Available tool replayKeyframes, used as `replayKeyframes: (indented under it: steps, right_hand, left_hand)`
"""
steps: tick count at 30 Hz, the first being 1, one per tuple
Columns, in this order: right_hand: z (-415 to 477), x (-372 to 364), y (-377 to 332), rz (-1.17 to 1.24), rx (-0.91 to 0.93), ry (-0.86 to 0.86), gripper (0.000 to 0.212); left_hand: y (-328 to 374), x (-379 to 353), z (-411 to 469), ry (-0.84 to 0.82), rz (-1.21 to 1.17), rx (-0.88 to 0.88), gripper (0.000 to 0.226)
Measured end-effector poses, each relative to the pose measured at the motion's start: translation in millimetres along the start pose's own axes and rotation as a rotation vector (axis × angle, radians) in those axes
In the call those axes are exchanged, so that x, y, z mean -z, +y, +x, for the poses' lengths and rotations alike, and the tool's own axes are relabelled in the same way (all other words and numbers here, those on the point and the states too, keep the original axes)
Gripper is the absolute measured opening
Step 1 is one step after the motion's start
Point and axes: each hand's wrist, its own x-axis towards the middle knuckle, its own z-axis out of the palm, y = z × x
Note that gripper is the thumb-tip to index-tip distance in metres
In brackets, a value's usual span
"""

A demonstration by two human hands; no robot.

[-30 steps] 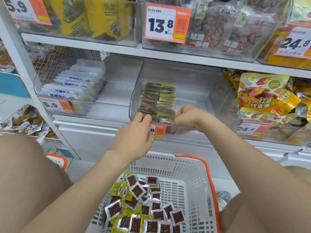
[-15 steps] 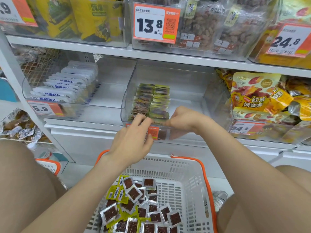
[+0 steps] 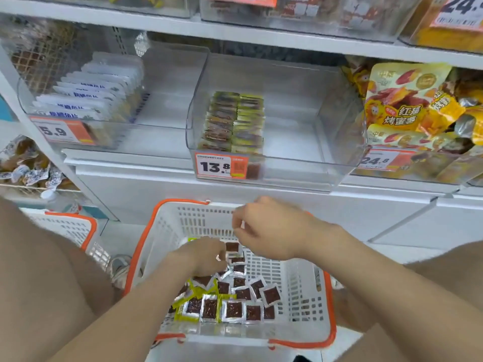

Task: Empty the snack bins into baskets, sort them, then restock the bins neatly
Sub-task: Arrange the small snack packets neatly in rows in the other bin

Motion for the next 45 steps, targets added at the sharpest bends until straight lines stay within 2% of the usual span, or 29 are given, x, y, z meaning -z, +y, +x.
replayKeyframes:
  steps: [2,5,8,12,14,16,21,23,25,26,27,30,32,35,38,42,45]
  right_hand:
    - [14,-50,22,-0.032,-0.072,-0.240,0.028]
    - [33,-112,58,0.012,-0.214,-0.476,0.033]
    - [36,-165,90,0.064,-0.349,-0.512,0.035]
    - [27,-234,119,0.176,-0.511,-0.578,0.048]
    - [19,-264,125,0.256,-0.607,-0.573,0.070]
    - [11,-289,125,0.267,-0.620,-0.552,0.090]
    - [0,-333,123,0.237,-0.577,-0.510,0.110]
    - [0,-346,123,0.310,-0.552,-0.508,0.102]
    - [2,-347,125,0.282,-0.519,-0.461,0.076]
    - [2,-350,129,0.303,-0.559,-0.434,0.070]
    - [3,-352,131,0.328,-0.625,-0.389,0.071]
    - [3,-352,133,0.266,-0.639,-0.349,0.067]
    - [5,-349,131,0.310,-0.608,-0.362,0.072]
    - [5,-349,133,0.356,-0.586,-0.406,0.100]
    - [-2,-353,133,0.369,-0.549,-0.459,0.108]
    - [-12,-355,121,0.391,-0.577,-0.464,0.108]
    - [-16,-356,116,0.422,-0.591,-0.426,0.098]
  left_hand:
    - [-19,-30,7,-0.170,-0.001,0.070,0.021]
    - [-39,-67,13,-0.238,0.020,0.175,0.023]
    - [-52,-101,25,-0.259,0.004,0.194,0.036]
    - [-54,-127,45,-0.171,-0.087,0.128,0.033]
    - [-43,-134,57,-0.139,-0.112,0.091,0.035]
    - [-30,-144,68,-0.138,-0.127,0.048,0.045]
    - [-8,-173,87,-0.181,-0.120,-0.022,0.071]
    - [-2,-179,89,-0.192,-0.024,-0.020,0.079]
    - [2,-179,90,-0.199,0.062,-0.010,0.079]
    - [4,-179,91,-0.207,0.090,-0.013,0.076]
    - [5,-179,92,-0.218,0.103,-0.017,0.072]
    - [6,-179,95,-0.245,0.082,-0.011,0.061]
    - [8,-181,97,-0.259,0.046,-0.007,0.063]
    - [14,-186,99,-0.267,-0.004,-0.013,0.074]
    - [20,-192,98,-0.215,-0.005,-0.022,0.063]
    - [26,-199,99,-0.139,0.026,-0.080,0.046]
    - [34,-198,104,-0.105,0.011,-0.080,0.038]
